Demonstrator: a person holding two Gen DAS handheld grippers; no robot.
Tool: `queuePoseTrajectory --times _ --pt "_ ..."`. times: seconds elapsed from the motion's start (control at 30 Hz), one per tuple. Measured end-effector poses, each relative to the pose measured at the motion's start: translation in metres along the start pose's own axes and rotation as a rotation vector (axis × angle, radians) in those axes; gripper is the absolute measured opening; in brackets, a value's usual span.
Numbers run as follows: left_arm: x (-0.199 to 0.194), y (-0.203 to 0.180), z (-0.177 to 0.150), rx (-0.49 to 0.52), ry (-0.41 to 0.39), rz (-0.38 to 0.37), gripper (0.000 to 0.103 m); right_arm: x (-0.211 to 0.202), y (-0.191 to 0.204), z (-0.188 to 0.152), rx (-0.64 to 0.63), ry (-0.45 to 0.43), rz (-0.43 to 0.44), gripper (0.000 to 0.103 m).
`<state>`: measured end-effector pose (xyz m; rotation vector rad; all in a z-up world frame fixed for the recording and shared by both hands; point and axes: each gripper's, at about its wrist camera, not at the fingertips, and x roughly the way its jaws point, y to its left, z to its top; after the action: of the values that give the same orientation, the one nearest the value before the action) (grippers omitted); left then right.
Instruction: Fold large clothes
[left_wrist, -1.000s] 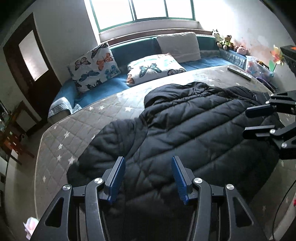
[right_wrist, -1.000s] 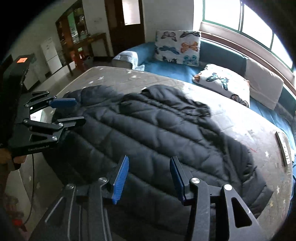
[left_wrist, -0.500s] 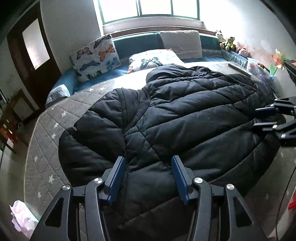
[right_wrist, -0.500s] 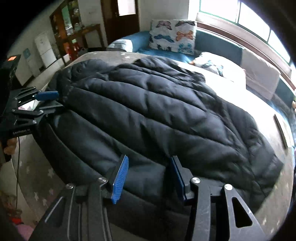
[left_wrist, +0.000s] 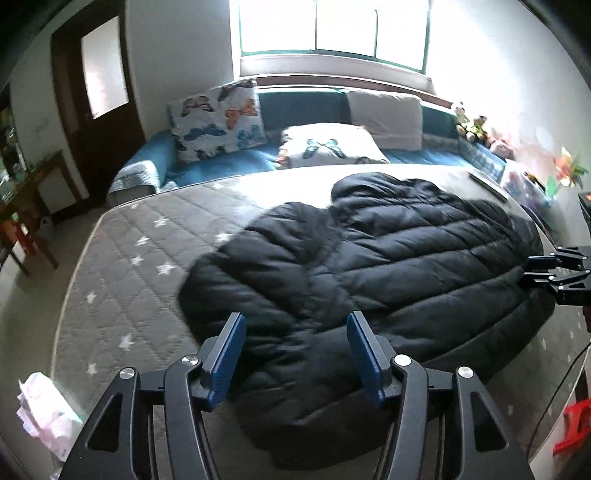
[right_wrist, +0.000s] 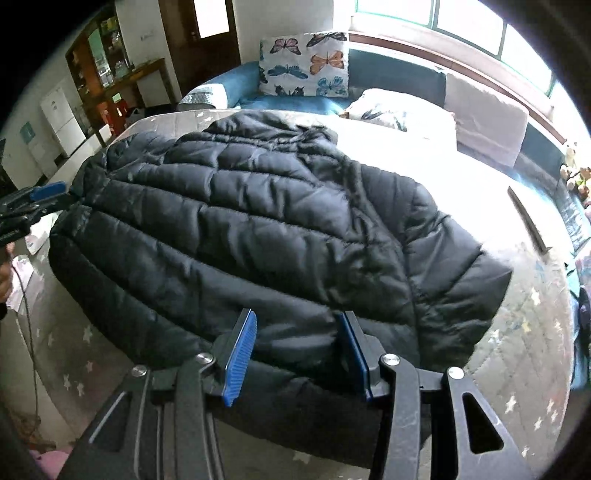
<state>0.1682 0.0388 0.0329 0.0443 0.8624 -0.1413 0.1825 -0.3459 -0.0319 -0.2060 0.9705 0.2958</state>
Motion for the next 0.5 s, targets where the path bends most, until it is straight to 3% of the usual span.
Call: queuePoseTrajectory --times 0.2,0.5 --pt "0.003 0.027 -0.003 -0.061 0.022 0.036 0.061 -0.002 -0.010 0.015 0.014 -0.049 -0.054 0.051" --pt "0.030 0.037 -0.008 -0.114 0.071 0.012 0.061 0.010 -0.020 0.032 0.034 -0.068 -0.081 0.051"
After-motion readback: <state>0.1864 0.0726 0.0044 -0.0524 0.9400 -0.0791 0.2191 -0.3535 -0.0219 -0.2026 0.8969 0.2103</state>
